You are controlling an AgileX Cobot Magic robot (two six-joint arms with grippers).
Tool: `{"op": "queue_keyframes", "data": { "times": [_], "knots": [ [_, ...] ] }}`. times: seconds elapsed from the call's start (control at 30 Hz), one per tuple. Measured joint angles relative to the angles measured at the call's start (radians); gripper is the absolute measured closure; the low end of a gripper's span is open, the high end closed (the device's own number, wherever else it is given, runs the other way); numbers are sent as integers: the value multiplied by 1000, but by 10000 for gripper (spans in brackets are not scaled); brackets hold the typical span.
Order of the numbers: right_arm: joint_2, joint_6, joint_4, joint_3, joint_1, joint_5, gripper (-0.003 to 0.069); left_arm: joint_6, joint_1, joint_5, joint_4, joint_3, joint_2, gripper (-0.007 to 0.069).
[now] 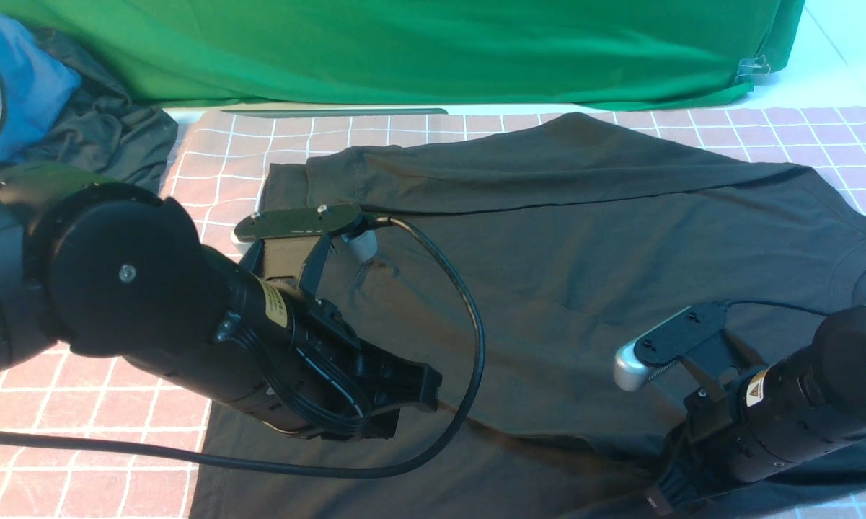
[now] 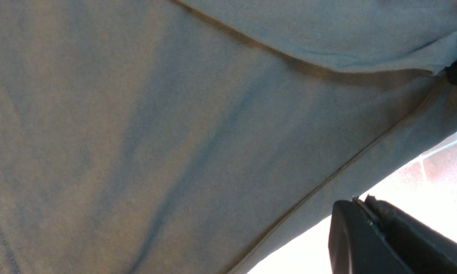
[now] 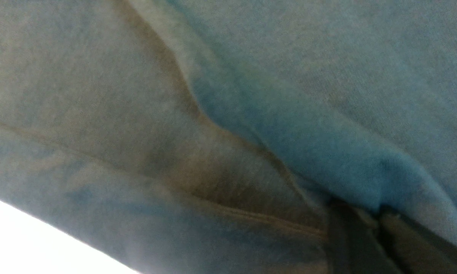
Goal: Fold a long-sleeved shirt over a pink coffee tablecloth.
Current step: 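Grab the top left corner of the dark shirt with the left gripper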
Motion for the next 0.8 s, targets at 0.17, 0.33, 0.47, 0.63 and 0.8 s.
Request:
{"op": "queue_keyframes", "data": {
  "times": [0.17,0.33,0.47,0.63,0.8],
  "knots": [
    [-32,54,1,2,1,134,575,0,0,0,7,0,0,611],
    [-122,125,1,12,1,262,575,0,0,0,10,0,0,611],
    [-194,169,1,12,1,304,575,0,0,-1,10,0,0,611],
    [-223,188,1,12,1,381,575,-1,0,-1,12,0,0,611],
    [-223,217,-1,12,1,403,568,-1,0,-4,15,0,0,611]
  ]
}}
